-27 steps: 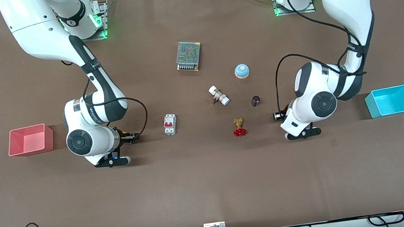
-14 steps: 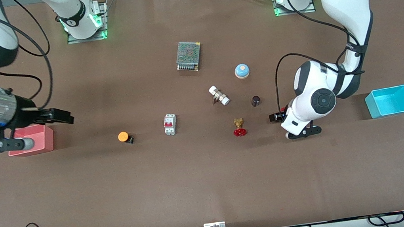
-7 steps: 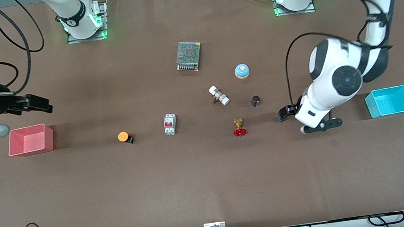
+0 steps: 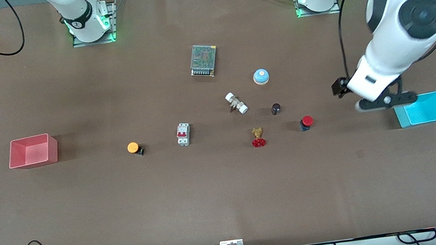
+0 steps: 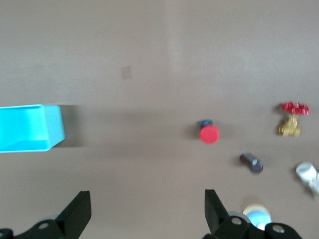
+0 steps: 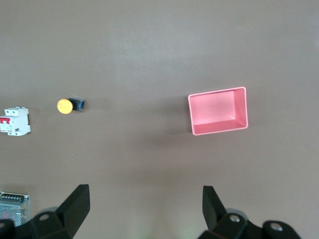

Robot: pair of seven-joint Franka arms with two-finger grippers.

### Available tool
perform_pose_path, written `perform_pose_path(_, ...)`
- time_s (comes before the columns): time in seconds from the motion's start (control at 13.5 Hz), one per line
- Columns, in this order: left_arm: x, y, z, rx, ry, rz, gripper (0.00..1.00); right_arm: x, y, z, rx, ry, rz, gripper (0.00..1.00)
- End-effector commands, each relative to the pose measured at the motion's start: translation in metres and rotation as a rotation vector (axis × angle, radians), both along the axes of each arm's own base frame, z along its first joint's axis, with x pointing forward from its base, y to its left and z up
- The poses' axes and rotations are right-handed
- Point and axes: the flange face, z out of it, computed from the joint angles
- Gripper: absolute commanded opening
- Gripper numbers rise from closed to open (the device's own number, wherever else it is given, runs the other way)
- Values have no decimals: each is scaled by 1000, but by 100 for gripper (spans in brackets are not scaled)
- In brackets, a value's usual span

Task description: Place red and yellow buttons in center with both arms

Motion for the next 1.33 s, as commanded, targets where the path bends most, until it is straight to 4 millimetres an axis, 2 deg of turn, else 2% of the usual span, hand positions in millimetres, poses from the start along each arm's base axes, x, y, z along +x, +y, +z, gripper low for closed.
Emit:
perform_pose_path(0.0,-17,26,35,-32,-4,-90,100,-10,5,-6,-14,13,17,100)
perform_pose_path(0.15,-17,37,34,-70,22,-156,100,-26,8,-12,-16,-28,24,100)
perform_pose_path(0.37,-9,54,59,-69,-24,-77,100,-46,8,-11,-17,-61,24,100)
perform_pose_path(0.44,-17,59,54,-60,46,-53,100,-48,7,-7,-17,-67,27,100)
perform_pose_path(0.59,-15,63,55,-65,37,-43,100,-55,12,1,-16,-72,36,100)
perform_pose_path(0.67,-13,60,53,-69,47,-48,100,-57,12,2,-16,-74,37,100)
perform_pose_path(0.74,-9,58,76,-75,47,-42,100,-58,13,3,-16,-74,40,100)
perform_pose_path(0.81,-5,54,81,-75,84,-40,100,-59,13,4,-16,-68,42,100)
perform_pose_path(0.96,0,52,86,-37,66,-37,100,-60,10,3,-17,-63,36,100)
perform_pose_path(1.11,2,61,84,-60,68,-31,100,-60,10,4,-17,-63,36,100)
perform_pose_path(1.19,1,60,91,-121,34,-26,100,-60,9,4,-16,-60,35,100)
perform_pose_path(1.26,-12,61,97,-127,-4,-16,100,-62,9,3,-15,-48,33,100)
